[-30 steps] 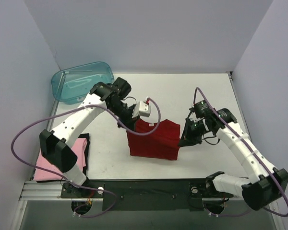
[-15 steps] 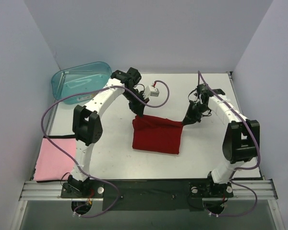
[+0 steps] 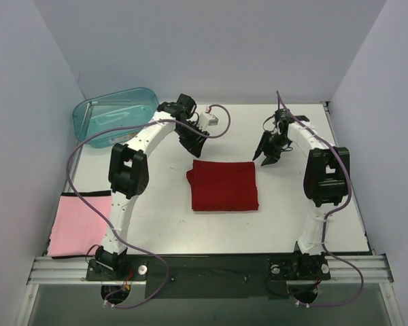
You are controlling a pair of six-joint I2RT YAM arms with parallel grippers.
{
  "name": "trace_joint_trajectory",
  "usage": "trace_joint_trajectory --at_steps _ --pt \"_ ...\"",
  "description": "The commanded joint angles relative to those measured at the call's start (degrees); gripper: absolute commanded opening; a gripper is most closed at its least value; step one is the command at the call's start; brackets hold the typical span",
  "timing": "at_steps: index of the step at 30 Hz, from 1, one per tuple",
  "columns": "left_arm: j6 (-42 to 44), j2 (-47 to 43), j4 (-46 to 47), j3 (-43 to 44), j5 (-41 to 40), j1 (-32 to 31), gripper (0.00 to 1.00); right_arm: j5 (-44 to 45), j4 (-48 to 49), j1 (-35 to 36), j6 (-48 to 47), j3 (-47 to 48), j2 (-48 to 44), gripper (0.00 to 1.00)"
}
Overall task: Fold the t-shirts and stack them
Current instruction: Fold the long partially folded tshirt into a neat square
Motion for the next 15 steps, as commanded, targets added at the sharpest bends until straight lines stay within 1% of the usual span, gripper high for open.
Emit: trace_joint_trajectory --at_steps 1,3,5,6,7,8,9,10,11,12,14,15 --pt "-9.4 -3.6 8.4 1.9 -3.1 3.7 0.53 2.8 -1.4 -0.9 -4.1 7.4 -1.2 0.38" --pt "-11.3 -6.2 9.4 0.7 -4.0 4.4 0.54 3.8 -1.9 -0.6 -7.3 7.7 -3.9 0.39" --pt "-11.9 -10.2 11.0 -3.4 -3.2 3.8 0.53 6.6 -1.9 -0.1 -9.9 3.7 -8.0 0.39" --pt "-11.9 -12.1 11.7 -8.6 -1.4 2.6 0.47 7.8 -1.8 0.5 -10.8 2.5 -10.7 0.39" --pt "-11.7 -15.6 13.7 -11.1 -0.4 1.8 0.45 9.9 -1.6 1.5 -11.0 -0.6 -11.9 0.37" --pt "-11.6 -18.6 14.9 -17.3 0.8 -0.4 0.40 10.0 0.0 2.0 -11.4 -2.4 -14.4 0.27" --pt "-11.7 -20.2 16.6 -20.5 1.4 -1.5 0.36 8.0 1.0 3.4 -11.5 -5.6 -15.3 0.22" --pt "-12.7 -22.2 17.5 -24.8 3.0 -3.3 0.32 6.6 3.6 4.1 -11.7 -7.3 -16.2 0.15" --pt "-13.2 -23.0 18.8 -27.1 3.6 -4.2 0.32 2.9 4.5 5.3 -11.7 -9.0 -16.2 0.12" --pt "-14.1 -24.1 19.4 -30.2 5.1 -5.9 0.31 1.6 6.0 5.7 -11.2 -9.7 -15.2 0.07" --pt "-14.4 -24.5 21.7 -34.5 6.9 -7.7 0.32 0.0 6.8 6.7 -10.4 -9.3 -11.7 0.01" --pt "-14.7 -24.6 22.4 -37.0 6.7 -8.1 0.32 -0.6 7.1 6.7 -10.0 -8.4 -10.4 0.00"
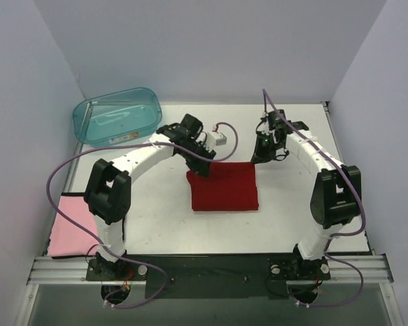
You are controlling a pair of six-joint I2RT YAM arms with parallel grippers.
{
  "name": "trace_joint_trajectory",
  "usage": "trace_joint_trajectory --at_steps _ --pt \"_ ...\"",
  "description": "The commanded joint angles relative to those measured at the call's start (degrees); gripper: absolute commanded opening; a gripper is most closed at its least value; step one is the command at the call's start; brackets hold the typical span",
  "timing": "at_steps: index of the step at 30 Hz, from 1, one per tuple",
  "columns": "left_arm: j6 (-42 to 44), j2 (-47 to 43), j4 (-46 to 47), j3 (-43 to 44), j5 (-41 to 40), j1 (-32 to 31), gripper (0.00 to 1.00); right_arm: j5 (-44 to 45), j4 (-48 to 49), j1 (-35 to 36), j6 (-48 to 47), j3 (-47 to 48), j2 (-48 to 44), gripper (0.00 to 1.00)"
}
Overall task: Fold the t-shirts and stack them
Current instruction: Fold the long partially folded tshirt into a neat square
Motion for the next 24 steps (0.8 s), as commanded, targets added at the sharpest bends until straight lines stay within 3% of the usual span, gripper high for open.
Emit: trace_joint_trajectory --at_steps 1,6,14,17,21,23,24 --pt "-3.3 -1.6 8.2 -8.0 5.3 -4.0 0.33 -4.4 3.6 1.4 0.3 0.1 8.4 0.00" --pt "-3.5 -0.2 10.1 -15.5 -0.6 -4.2 0.32 -4.8 3.5 -1.1 4.0 7.0 17.3 0.00" --pt "1.9 -0.4 7.1 -19.3 -9.1 -3.6 0.31 -1.8 1.9 -2.9 6.5 14.2 24.5 0.00" --pt "3.2 -2.6 5.2 -18.1 -6.4 -3.0 0.32 -2.7 1.7 -3.0 6.0 14.1 23.2 0.00" --pt "0.7 -6.4 3.9 -12.0 -0.7 -0.4 0.46 0.1 0.7 -3.2 5.0 13.7 17.7 0.00" --pt "-5.1 -7.6 5.9 -11.0 2.4 2.8 0.50 3.0 0.0 -3.6 5.2 11.7 13.8 0.05" --pt "-10.9 -8.6 8.5 -11.3 2.1 5.3 0.52 4.0 -0.2 -4.0 5.6 10.8 10.8 0.13"
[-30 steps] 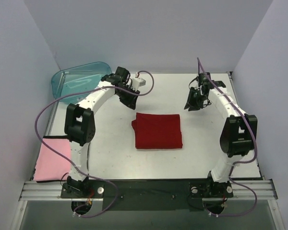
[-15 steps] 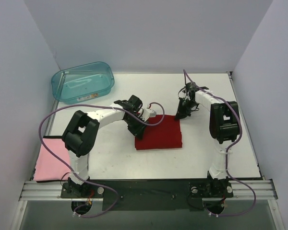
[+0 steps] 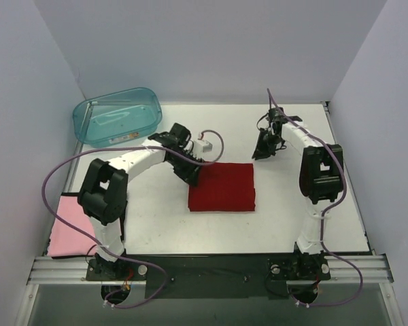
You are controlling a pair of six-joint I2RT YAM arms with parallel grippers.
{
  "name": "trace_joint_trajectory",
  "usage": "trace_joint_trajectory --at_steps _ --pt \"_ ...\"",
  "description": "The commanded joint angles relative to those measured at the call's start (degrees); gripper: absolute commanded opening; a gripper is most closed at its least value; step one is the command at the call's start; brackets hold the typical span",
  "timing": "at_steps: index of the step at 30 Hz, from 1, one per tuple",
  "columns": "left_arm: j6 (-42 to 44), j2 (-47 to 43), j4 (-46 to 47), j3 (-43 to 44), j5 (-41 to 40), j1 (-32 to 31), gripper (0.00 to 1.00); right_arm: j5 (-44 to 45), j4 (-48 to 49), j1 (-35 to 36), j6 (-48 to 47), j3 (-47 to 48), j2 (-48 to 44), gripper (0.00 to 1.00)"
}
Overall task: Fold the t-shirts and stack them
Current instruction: Fold the long partially folded tshirt into a neat square
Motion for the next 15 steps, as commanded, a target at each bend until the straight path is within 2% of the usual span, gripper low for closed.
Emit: trace_joint_trajectory --at_steps 1,2,4,6,11,15 --pt "-12.9 -6.6 5.3 2.8 3.1 8.6 0.54 6.5 -3.1 -1.2 0.5 -4.0 -12.8 0.18" --pt "-18.3 -7.1 6.6 2.2 2.6 9.3 0.54 6.7 -2.9 -1.3 0.4 -5.3 -15.5 0.31" --pt "-22.0 -8.0 6.7 -0.1 2.1 9.9 0.56 4.2 -2.2 -1.3 -1.8 -8.1 -17.4 0.42" --pt "-24.9 -9.8 8.2 -3.8 2.9 9.1 0.56 -2.6 -2.2 -1.4 -4.3 -8.9 -16.6 0.49" --pt "-29.8 -12.7 12.0 -15.0 5.4 3.1 0.63 -5.6 -1.4 -1.5 -6.7 -6.8 -10.3 0.52" --pt "-32.1 -10.4 12.2 -15.8 2.8 4.0 0.65 -9.6 -0.9 -1.4 -6.0 -4.0 -4.8 0.51"
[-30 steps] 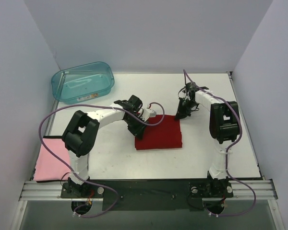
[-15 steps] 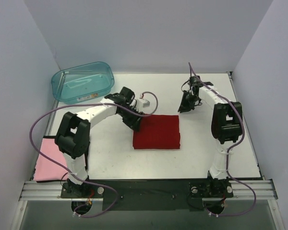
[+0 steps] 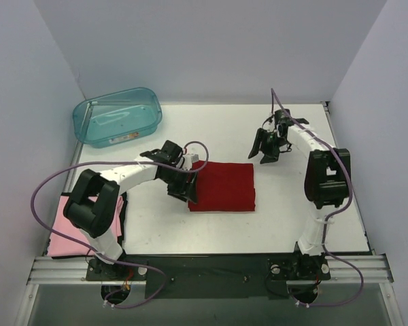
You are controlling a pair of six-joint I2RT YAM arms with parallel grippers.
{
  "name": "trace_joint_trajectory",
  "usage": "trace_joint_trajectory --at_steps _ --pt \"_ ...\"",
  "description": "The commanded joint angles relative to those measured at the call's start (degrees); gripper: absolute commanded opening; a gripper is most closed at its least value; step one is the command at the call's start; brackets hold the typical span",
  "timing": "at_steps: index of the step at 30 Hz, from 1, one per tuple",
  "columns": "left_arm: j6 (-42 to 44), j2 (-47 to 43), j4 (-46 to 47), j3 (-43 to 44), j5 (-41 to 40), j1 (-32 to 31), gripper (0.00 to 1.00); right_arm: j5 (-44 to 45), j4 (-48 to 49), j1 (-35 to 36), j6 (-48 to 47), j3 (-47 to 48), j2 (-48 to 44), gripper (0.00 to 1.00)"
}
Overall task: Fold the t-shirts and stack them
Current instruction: Fold the long partially folded tshirt into a neat square
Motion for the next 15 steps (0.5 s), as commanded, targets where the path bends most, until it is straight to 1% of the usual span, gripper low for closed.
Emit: trace_joint_trajectory --at_steps 1,3,5,6,7,8,9,10,12,13,14,15 --pt "-6.0 0.9 3.9 -1.1 -0.6 1.7 0.65 -5.7 -0.9 0.2 -0.9 2.8 6.0 0.50" --pt "-7.4 1.6 5.8 -2.7 1.9 2.0 0.64 -6.7 0.8 0.2 -0.4 2.5 7.0 0.49" --pt "-7.1 2.4 6.6 -2.3 2.9 1.1 0.62 -8.1 1.6 0.2 0.1 2.5 8.0 0.43" --pt "-6.5 2.9 6.8 -2.1 3.0 0.6 0.61 -8.2 2.0 0.2 0.6 2.5 8.2 0.37" --pt "-6.3 3.1 7.0 -1.8 4.0 -0.1 0.58 -9.1 2.3 0.2 0.8 2.1 8.3 0.34" --pt "-5.9 3.7 7.4 -1.7 4.6 -0.5 0.56 -9.6 2.7 0.1 1.3 1.9 8.4 0.27" --pt "-5.7 4.0 7.6 -1.6 5.6 -1.0 0.51 -9.8 2.8 0.1 1.4 1.9 8.6 0.19" --pt "-5.7 4.5 7.5 -1.6 5.9 -1.2 0.49 -10.2 3.0 0.1 1.5 1.9 8.7 0.17" --pt "-5.6 4.9 7.1 -1.6 6.4 -1.3 0.37 -10.5 2.8 -0.1 2.0 1.9 8.7 0.14" --pt "-5.7 5.0 7.1 -2.0 6.5 -1.1 0.33 -10.6 2.8 -0.1 2.2 1.9 8.7 0.13" --pt "-5.7 5.0 7.0 -2.4 6.5 -1.0 0.23 -10.5 2.7 -0.4 2.3 1.9 8.5 0.13" --pt "-6.0 4.9 7.1 -2.6 6.4 -0.9 0.18 -10.5 2.8 -0.4 2.4 1.9 8.2 0.10"
